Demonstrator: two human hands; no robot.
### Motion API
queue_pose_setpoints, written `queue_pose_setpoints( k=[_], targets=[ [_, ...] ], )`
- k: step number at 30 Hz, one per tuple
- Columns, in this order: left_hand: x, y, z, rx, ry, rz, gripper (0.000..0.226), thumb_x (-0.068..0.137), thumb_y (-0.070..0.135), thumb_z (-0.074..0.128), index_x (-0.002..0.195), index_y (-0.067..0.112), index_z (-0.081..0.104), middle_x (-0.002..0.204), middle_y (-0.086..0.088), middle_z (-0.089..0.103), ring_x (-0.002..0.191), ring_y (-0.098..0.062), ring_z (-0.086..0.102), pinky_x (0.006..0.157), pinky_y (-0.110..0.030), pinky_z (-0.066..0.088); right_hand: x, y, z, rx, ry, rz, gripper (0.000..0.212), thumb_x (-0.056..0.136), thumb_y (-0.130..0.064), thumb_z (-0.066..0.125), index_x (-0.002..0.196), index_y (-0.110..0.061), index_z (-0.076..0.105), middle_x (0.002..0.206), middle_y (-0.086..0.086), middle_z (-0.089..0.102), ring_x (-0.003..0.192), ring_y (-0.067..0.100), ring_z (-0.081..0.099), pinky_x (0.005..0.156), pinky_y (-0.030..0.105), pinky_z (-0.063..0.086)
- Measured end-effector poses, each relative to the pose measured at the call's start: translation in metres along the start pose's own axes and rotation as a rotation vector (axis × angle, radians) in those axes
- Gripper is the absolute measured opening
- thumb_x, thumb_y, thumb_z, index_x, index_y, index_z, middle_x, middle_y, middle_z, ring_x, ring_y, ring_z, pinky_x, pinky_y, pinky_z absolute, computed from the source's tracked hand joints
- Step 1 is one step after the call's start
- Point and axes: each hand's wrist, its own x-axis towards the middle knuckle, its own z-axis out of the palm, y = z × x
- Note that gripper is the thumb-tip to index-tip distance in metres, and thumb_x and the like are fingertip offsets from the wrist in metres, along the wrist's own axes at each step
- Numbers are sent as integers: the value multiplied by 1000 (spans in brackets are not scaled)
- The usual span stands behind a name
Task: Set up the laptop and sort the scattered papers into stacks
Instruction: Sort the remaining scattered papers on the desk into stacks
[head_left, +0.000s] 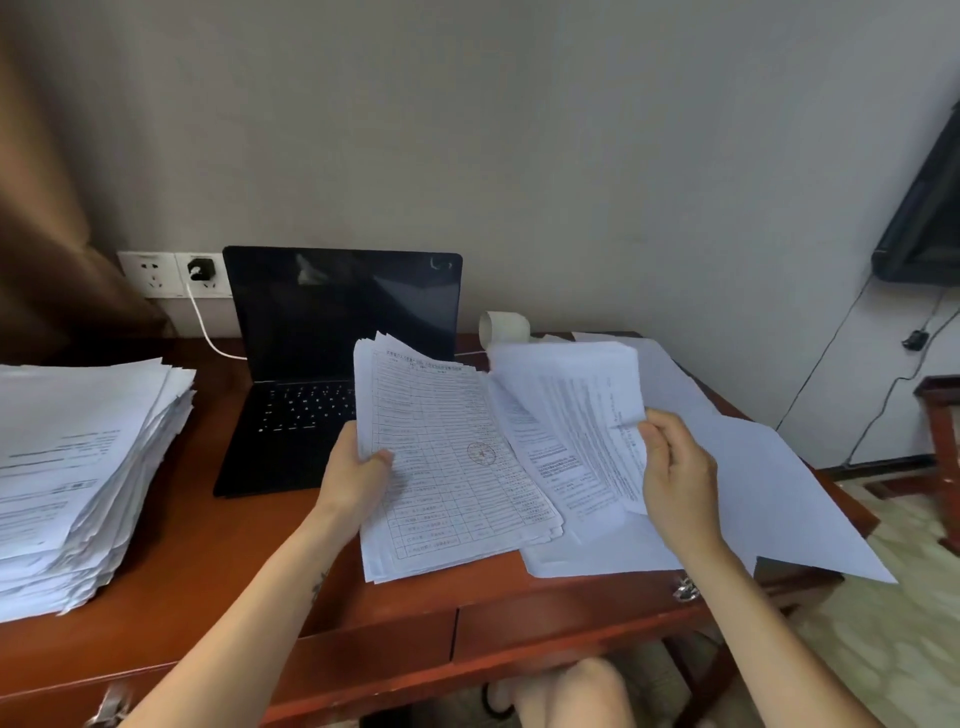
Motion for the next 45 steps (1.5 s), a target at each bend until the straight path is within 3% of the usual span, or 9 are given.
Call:
queue_pose_setpoints(
  k=[6, 15, 21, 23, 27, 31, 36, 40, 45],
  targets=[
    [2, -4, -4, 15, -59, 7, 35, 104, 3, 56, 134, 21, 51, 126, 3, 65, 116, -16, 64, 83, -25, 52, -15, 26, -2, -237, -165, -62, 24, 104, -10, 48, 120, -13, 65, 110, -8, 63, 103, 5, 56, 85, 13, 42],
    [-1, -10, -5, -23, -67, 37, 36, 105, 1, 54, 134, 22, 49, 126, 7, 65, 113, -12, 65, 79, -22, 53, -16, 36, -8, -392, -376, 7, 33, 82, -21, 34, 81, -36, 64, 94, -18, 67, 98, 10, 58, 88, 37, 48],
    [-2, -16, -3, -3, -50, 94, 32, 105, 3, 53, 128, 25, 52, 123, 12, 65, 111, -4, 64, 84, -21, 52, 5, 14, 31, -191, -459, 89, 22, 96, -14, 54, 98, -31, 69, 107, -20, 66, 110, 1, 57, 100, 33, 47],
    [-2, -18, -4, 6, -51, 119, 33, 105, 4, 54, 126, 29, 53, 124, 14, 65, 113, -3, 63, 87, -21, 52, 14, 7, 55, -193, -537, 76, 16, 99, -28, 57, 111, -30, 66, 118, -18, 63, 118, 3, 52, 106, 35, 44],
    [-2, -23, -6, 18, -59, 147, 33, 105, 6, 55, 126, 32, 53, 127, 13, 66, 118, -6, 64, 97, -29, 53, 37, -5, 106, -296, -621, 122, 54, 96, -59, 54, 139, -27, 51, 143, -6, 49, 135, 14, 39, 112, 37, 37],
    [-1, -26, -9, 7, -73, 149, 33, 105, 7, 55, 130, 29, 54, 129, 11, 67, 120, -9, 65, 99, -35, 56, 58, -10, 148, -455, -667, 166, 85, 89, -74, 51, 152, -20, 32, 152, 5, 38, 140, 27, 34, 108, 44, 39],
    [-2, -27, -11, 9, -79, 160, 36, 105, 5, 55, 135, 26, 53, 131, 12, 67, 124, -10, 64, 103, -37, 54, 80, 0, 172, -494, -641, 196, 78, 94, -59, 56, 152, -16, 27, 149, 11, 40, 136, 32, 41, 103, 46, 42],
    [-1, -30, -11, 16, -79, 168, 36, 105, 5, 55, 134, 27, 54, 131, 12, 67, 124, -10, 64, 103, -38, 55, 95, 8, 169, -515, -681, 182, 60, 96, -35, 56, 148, -17, 34, 133, 10, 60, 113, 31, 60, 91, 42, 51],
    [-1, -30, -10, -4, -37, 162, 36, 105, 5, 56, 131, 30, 54, 130, 13, 67, 123, -9, 64, 101, -35, 56, 102, 12, 163, -387, -593, 203, 74, 96, -16, 55, 159, -23, 18, 141, 16, 55, 123, 37, 56, 97, 41, 49]
  ],
)
